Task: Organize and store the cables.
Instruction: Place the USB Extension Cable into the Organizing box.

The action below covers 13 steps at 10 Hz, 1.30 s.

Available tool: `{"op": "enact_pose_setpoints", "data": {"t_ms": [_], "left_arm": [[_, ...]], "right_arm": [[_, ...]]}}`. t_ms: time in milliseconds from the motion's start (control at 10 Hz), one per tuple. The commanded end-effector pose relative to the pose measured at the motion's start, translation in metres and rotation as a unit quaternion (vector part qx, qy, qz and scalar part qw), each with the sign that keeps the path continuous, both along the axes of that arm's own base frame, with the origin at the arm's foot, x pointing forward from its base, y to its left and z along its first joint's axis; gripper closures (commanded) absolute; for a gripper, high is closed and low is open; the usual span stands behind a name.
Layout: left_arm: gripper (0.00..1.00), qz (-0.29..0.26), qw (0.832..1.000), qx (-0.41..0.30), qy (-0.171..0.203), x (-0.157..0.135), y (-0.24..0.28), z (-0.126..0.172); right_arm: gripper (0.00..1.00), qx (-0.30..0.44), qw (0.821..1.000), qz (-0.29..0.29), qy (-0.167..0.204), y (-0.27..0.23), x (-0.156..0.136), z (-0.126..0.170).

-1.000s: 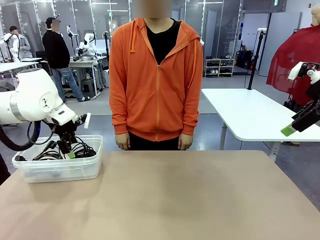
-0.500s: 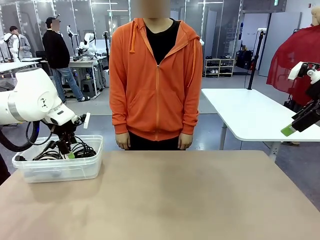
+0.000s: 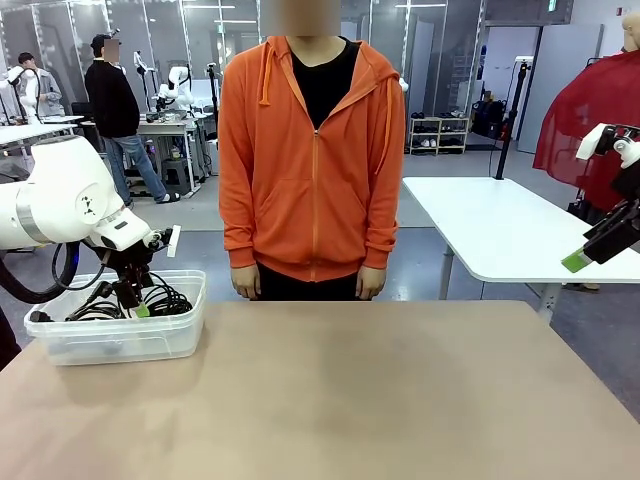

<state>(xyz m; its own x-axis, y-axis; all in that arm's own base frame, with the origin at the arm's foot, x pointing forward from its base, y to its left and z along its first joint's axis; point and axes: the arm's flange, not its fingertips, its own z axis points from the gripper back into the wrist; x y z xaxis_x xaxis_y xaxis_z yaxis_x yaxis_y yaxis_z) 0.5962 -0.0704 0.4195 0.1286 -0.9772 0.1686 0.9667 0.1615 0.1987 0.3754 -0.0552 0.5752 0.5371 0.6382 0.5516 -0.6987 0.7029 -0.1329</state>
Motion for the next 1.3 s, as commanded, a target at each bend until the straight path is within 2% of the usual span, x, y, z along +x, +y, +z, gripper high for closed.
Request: {"op": "enact_pose_setpoints", "data": {"t_ms": [0,900,1200], "left_arm": [[0.00,-0.001,1.000,0.002,-0.002,0.004,0.001,0.000],[0.00,0.000,1.000,0.000,0.000,0.000,0.000,0.000],[0.00,0.026,0.997,-0.065,-0.009,-0.037,0.006,0.050]], "right_arm": [[0.00,-0.001,1.000,-0.005,0.002,0.000,0.002,0.001],[0.00,-0.001,1.000,-0.005,0.002,0.000,0.002,0.001],[0.00,-0.001,1.000,-0.005,0.002,0.000,0.002,0.001]]}}
